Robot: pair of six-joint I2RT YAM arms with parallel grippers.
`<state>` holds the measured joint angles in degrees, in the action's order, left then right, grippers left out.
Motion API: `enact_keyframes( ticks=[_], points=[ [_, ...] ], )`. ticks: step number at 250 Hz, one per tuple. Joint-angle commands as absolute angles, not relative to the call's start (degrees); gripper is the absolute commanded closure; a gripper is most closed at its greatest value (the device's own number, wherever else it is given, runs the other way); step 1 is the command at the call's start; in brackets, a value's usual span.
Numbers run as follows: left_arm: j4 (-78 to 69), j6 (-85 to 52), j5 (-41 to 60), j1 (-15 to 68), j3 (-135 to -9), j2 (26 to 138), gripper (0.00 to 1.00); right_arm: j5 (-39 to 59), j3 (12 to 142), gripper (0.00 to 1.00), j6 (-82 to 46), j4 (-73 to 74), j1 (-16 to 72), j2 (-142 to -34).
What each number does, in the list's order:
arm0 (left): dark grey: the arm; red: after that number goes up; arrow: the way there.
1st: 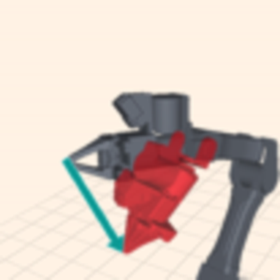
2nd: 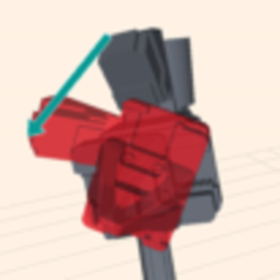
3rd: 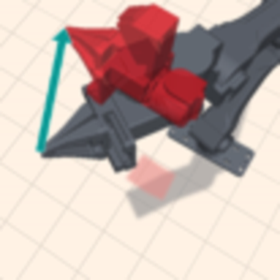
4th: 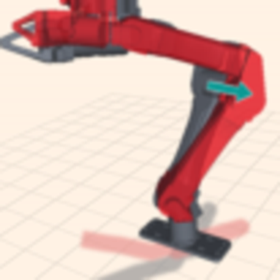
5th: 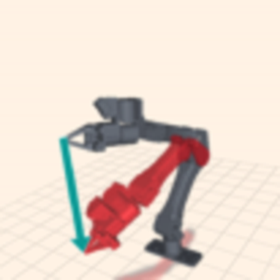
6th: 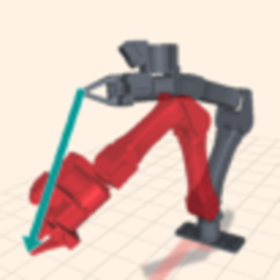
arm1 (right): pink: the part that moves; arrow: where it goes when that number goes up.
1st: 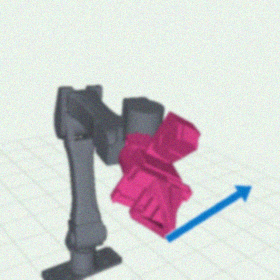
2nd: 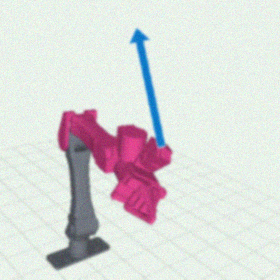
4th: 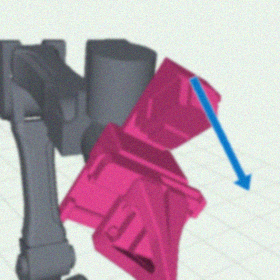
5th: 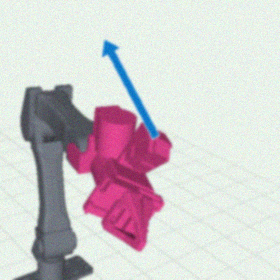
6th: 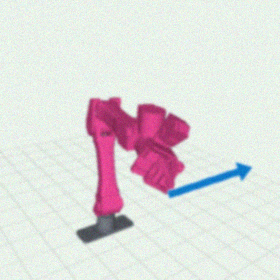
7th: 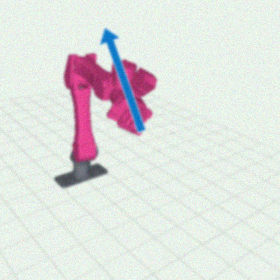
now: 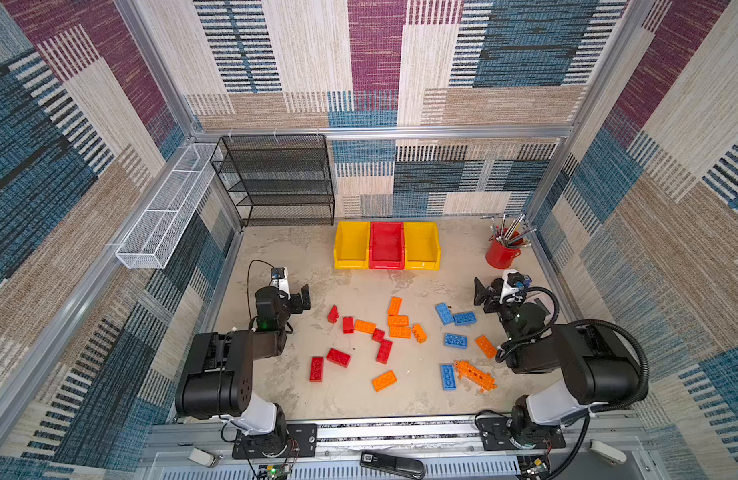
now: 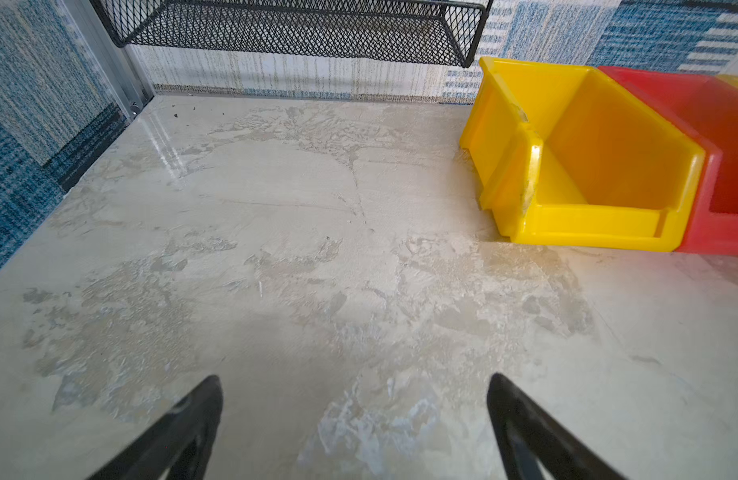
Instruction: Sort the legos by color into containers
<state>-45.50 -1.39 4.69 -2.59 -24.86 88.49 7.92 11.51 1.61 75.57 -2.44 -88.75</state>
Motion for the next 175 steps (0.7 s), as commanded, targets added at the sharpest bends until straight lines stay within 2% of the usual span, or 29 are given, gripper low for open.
enact_keyframes(
  ticks=[1, 175],
  points=[
    [-46.2, 0.8, 5.0, -2.7, -25.1, 88.5, 0.0, 8.2, 11.4, 0.01, 1.5, 77.1, -2.4, -88.7],
    [-46.4, -0.3, 5.9, -4.0, -25.1, 88.7, 0.01, 8.4, 11.8, 0.01, 1.5, 76.4, -2.4, -88.8]
  ],
)
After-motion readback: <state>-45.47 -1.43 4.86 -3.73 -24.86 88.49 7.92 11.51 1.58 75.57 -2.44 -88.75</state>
